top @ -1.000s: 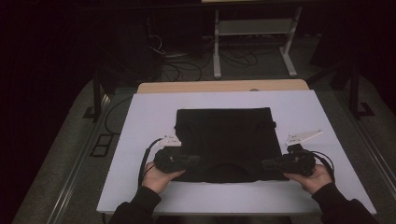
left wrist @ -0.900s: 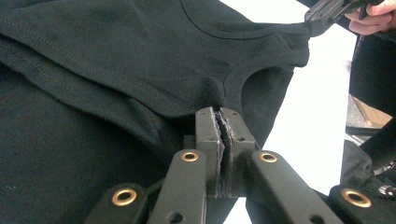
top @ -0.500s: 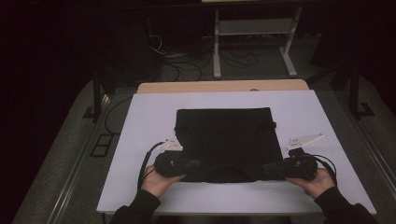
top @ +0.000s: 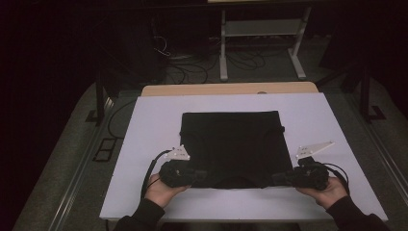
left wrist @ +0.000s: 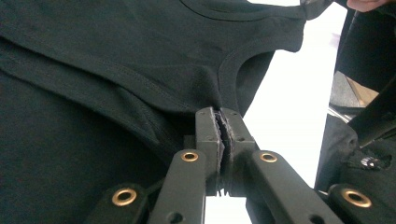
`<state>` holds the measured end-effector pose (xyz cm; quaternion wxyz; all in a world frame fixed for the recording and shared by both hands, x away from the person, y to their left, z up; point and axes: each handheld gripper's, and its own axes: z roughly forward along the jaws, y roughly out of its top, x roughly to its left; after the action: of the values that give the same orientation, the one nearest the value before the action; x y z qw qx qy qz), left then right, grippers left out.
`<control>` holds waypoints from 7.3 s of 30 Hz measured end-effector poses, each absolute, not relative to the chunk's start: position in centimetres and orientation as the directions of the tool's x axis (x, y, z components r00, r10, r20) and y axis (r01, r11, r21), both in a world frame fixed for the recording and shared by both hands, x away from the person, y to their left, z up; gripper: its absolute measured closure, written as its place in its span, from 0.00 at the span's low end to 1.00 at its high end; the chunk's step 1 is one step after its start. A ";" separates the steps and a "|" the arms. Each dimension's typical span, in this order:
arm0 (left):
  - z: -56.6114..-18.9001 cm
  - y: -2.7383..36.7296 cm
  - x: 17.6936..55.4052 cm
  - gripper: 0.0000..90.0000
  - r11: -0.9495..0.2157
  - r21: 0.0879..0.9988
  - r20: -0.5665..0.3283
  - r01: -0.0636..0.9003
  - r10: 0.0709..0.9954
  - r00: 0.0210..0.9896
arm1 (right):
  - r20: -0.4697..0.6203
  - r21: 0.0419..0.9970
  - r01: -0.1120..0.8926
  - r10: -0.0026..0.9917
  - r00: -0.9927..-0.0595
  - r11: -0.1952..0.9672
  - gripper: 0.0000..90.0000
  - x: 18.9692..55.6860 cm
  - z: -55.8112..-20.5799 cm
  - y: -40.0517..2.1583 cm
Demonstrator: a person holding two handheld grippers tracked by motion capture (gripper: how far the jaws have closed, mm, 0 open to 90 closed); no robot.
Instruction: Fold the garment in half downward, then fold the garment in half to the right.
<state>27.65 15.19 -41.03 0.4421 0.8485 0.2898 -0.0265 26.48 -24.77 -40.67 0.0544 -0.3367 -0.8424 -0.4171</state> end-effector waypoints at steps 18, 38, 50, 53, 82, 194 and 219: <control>-41.3 15.1 26.9 0.95 -0.491 0.702 -0.298 0.516 0.456 0.839 | 0.374 0.653 0.616 0.519 -0.768 0.441 0.94 25.9 -40.8 -24.9; -41.6 15.5 26.6 0.54 -0.458 0.719 -0.279 0.522 0.497 0.821 | 0.338 0.657 0.616 0.561 -0.756 0.434 0.50 25.8 -40.6 -24.6; -41.4 15.9 26.6 0.25 -0.431 0.751 -0.254 0.501 0.511 0.821 | 0.277 0.708 0.587 0.610 -0.742 0.392 0.04 26.6 -39.1 -24.3; -41.3 16.2 26.6 0.18 -0.426 0.759 -0.246 0.493 0.513 0.822 | 0.261 0.723 0.573 0.615 -0.744 0.386 0.00 26.9 -38.7 -24.3; -40.6 18.7 26.3 0.00 -0.338 0.815 -0.237 0.470 0.545 0.804 | 0.189 0.765 0.503 0.606 -0.773 0.403 0.00 30.9 -35.2 -22.5; -44.0 21.8 26.2 0.00 -0.486 0.699 -0.182 0.524 0.588 0.788 | 0.166 0.731 0.478 0.552 -0.817 0.488 0.01 47.1 -38.1 -6.0; -44.5 21.3 26.2 0.07 -0.523 0.675 -0.176 0.521 0.572 0.801 | 0.168 0.704 0.489 0.548 -0.819 0.515 0.02 49.9 -39.8 -0.8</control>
<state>26.20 21.26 -44.52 0.3747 0.8719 0.3134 0.0337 49.88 -0.82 -39.83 -0.0375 -0.2981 -0.8696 -0.3918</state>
